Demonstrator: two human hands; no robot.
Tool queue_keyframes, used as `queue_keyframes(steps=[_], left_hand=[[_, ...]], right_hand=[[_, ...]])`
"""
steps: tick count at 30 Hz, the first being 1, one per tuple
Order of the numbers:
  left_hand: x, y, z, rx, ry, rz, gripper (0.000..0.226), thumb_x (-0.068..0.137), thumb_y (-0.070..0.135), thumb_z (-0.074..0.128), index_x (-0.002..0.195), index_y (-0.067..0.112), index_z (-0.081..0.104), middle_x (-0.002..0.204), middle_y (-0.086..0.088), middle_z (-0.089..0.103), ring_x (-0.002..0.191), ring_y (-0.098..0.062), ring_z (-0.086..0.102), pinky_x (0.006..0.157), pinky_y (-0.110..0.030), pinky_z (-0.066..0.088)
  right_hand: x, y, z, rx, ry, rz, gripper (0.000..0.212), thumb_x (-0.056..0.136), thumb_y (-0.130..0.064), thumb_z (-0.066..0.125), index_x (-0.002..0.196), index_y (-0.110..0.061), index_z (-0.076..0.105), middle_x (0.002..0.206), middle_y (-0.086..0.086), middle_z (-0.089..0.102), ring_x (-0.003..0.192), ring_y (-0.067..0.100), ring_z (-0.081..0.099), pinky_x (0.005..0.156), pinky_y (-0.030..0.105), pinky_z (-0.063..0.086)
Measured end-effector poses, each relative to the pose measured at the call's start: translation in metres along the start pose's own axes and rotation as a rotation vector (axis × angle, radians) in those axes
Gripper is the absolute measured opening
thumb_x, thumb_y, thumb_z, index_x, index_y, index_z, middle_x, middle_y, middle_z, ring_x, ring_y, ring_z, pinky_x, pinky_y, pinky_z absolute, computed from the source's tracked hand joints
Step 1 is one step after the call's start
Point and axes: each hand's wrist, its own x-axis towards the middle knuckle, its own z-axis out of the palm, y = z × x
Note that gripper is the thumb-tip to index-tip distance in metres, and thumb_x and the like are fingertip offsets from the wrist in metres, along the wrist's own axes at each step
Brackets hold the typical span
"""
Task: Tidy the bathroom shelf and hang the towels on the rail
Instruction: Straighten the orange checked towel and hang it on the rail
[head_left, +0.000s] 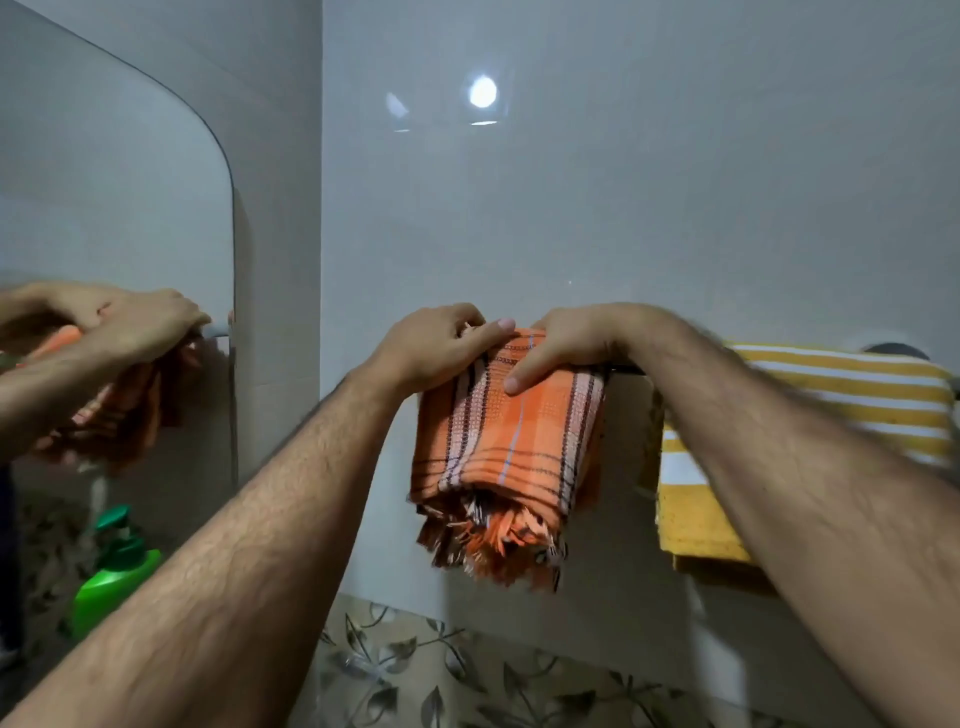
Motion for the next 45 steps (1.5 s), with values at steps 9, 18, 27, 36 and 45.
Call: queue_keyframes(steps=[9, 18, 27, 36, 45], left_hand=[[-0.071, 0.003, 0.064, -0.616, 0.561, -0.469, 0.059, 0.076, 0.071, 0.059, 0.099, 0.017, 0.053, 0.091, 0.004, 0.064, 0.085, -0.015, 0.063, 0.072, -0.03, 0.046], [-0.064, -0.008, 0.058, -1.105, 0.112, -0.184, 0.061, 0.078, 0.054, 0.07, 0.124, 0.016, 0.056, 0.114, -0.008, 0.071, 0.103, -0.024, 0.07, 0.088, -0.038, 0.056], [-0.089, -0.026, 0.052, -1.016, -0.038, -0.259, 0.062, 0.07, 0.052, 0.079, 0.118, 0.017, 0.061, 0.107, -0.003, 0.074, 0.099, -0.022, 0.071, 0.088, -0.036, 0.055], [-0.105, -0.03, 0.072, -0.918, 0.061, -0.262, 0.064, 0.069, 0.034, 0.085, 0.122, 0.011, 0.058, 0.111, -0.004, 0.072, 0.102, -0.02, 0.069, 0.084, -0.03, 0.056], [-0.142, -0.022, 0.093, -1.072, 0.243, -0.491, 0.034, 0.09, 0.024, 0.068, 0.116, 0.004, 0.061, 0.097, -0.003, 0.069, 0.083, -0.015, 0.068, 0.062, -0.027, 0.055]], right_hand=[[-0.043, 0.025, 0.108, -0.352, 1.396, -0.301, 0.056, 0.07, -0.041, 0.081, 0.113, -0.018, 0.054, 0.112, 0.01, 0.057, 0.104, 0.03, 0.052, 0.087, 0.041, 0.045], [-0.022, 0.047, 0.127, 0.637, 0.822, -0.026, 0.115, 0.056, -0.065, 0.083, 0.142, -0.013, 0.028, 0.135, 0.003, 0.056, 0.124, 0.021, 0.055, 0.106, 0.041, 0.046], [-0.019, 0.069, 0.119, 0.773, 0.456, -0.204, 0.032, 0.071, -0.024, 0.086, 0.101, -0.024, 0.074, 0.104, -0.001, 0.076, 0.096, 0.014, 0.073, 0.097, 0.04, 0.054], [-0.023, 0.089, 0.143, 0.642, 0.527, -0.205, 0.029, 0.08, -0.021, 0.08, 0.107, -0.021, 0.068, 0.101, -0.007, 0.072, 0.091, 0.001, 0.068, 0.076, 0.012, 0.05], [-0.044, 0.089, 0.17, 0.676, 0.567, -0.115, 0.101, 0.056, -0.094, 0.05, 0.105, -0.006, 0.06, 0.092, -0.001, 0.069, 0.086, 0.01, 0.065, 0.08, 0.022, 0.051]])
